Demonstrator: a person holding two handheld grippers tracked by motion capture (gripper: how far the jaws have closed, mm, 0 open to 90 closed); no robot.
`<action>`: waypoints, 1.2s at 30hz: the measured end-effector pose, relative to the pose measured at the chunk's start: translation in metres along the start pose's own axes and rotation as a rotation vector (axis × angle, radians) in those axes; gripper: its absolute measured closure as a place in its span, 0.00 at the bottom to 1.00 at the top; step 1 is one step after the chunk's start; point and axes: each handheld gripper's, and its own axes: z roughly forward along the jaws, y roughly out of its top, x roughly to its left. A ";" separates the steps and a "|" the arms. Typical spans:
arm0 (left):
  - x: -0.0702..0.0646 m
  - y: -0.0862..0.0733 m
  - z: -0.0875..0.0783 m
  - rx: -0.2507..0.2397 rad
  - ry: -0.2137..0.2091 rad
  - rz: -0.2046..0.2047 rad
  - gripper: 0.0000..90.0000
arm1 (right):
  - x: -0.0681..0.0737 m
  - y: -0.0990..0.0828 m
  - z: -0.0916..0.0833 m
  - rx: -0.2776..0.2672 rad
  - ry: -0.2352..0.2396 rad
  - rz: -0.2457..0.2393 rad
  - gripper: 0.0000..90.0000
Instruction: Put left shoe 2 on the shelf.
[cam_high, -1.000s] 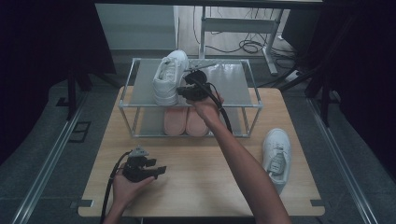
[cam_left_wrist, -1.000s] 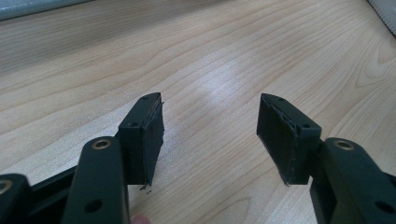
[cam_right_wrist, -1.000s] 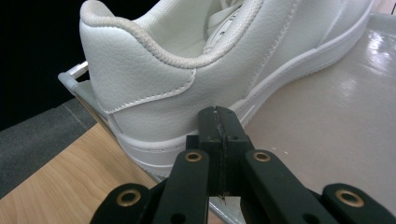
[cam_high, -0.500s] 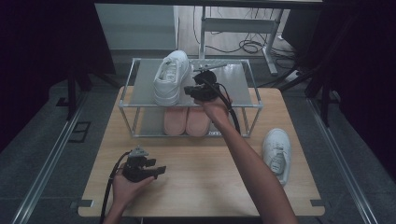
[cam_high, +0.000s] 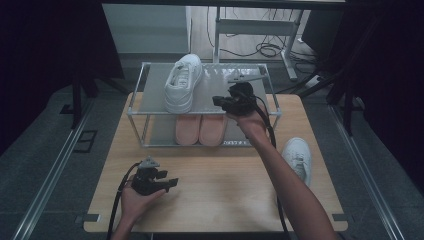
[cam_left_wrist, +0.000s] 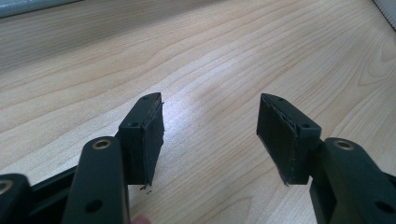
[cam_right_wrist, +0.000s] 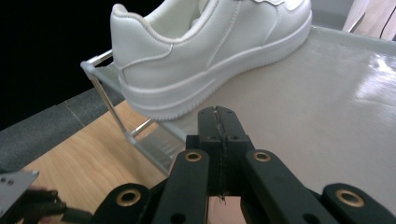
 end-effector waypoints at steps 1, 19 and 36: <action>0.000 0.000 0.000 -0.001 -0.001 0.000 0.46 | -0.001 -0.002 -0.003 -0.001 0.001 -0.002 1.00; -0.001 0.000 0.002 0.012 -0.001 0.002 0.46 | -0.024 -0.063 -0.069 -0.023 0.004 0.016 0.99; -0.002 0.000 0.002 0.014 0.001 0.003 0.46 | -0.029 -0.137 -0.115 0.028 -0.034 0.017 0.99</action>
